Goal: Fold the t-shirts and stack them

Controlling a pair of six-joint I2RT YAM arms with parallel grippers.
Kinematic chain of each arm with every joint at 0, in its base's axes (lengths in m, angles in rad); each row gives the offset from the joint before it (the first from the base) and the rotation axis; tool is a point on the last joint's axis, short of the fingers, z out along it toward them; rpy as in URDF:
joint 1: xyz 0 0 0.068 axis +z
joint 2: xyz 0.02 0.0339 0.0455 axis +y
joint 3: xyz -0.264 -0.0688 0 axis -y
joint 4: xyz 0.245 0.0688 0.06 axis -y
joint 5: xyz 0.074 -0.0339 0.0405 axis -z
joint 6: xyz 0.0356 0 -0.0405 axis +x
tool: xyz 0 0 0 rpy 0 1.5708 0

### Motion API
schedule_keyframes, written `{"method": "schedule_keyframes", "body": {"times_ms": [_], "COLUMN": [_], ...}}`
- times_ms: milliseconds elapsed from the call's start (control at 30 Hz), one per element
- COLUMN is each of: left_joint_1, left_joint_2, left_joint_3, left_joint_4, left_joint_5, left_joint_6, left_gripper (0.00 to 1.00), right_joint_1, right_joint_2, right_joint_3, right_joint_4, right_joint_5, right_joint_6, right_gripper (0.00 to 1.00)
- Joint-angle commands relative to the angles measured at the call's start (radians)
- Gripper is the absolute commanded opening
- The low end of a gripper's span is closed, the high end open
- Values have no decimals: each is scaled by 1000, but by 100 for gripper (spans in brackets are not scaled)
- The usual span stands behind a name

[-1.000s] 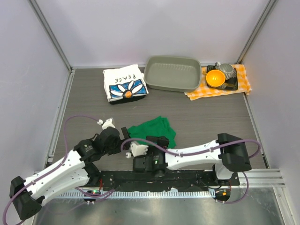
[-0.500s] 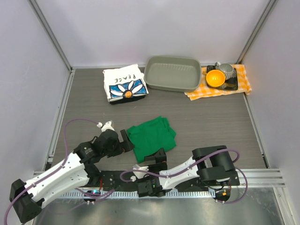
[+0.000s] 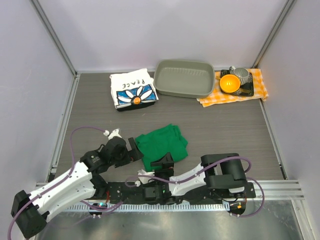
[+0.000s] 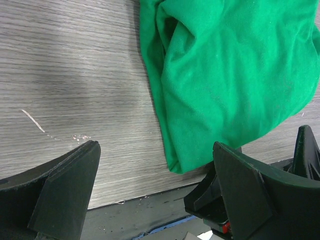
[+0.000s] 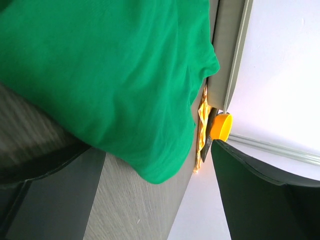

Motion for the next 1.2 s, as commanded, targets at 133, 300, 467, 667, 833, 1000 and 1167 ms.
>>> {"method": "schedule_keyframes", "body": {"times_ms": [133,300,467,667,833,1000,1167], "left_joint_1": [45,76,94,96,96,96,94], "left_joint_2": [4,-10,-45,-99,-126,-258,-347], "left_joint_3": [3,4,-2,-74,-175,-278,-318], "left_joint_4": [30,12,-16,79,208,337,337], "left_joint_5": [48,67,67,111,186,160,157], "left_joint_6": [40,39,4,-78,-180,-294,-360], "left_gripper": [100,100,100,100,100,100,100], "right_joint_1": [-58,-67,-88,-139,-168,-170,-171], "right_joint_2": [12,24,-16,-126,-155,-148,-160], "right_joint_3": [-22,-14,-8,24,73,92,93], "right_joint_4": [148,148,142,124,110,79,81], "right_joint_5": [-183,-191,-203,-281,-312,-314,-294], "right_joint_6": [-14,-3,10,53,63,75,89], "right_gripper": [51,3,1,1,1,1,1]}}
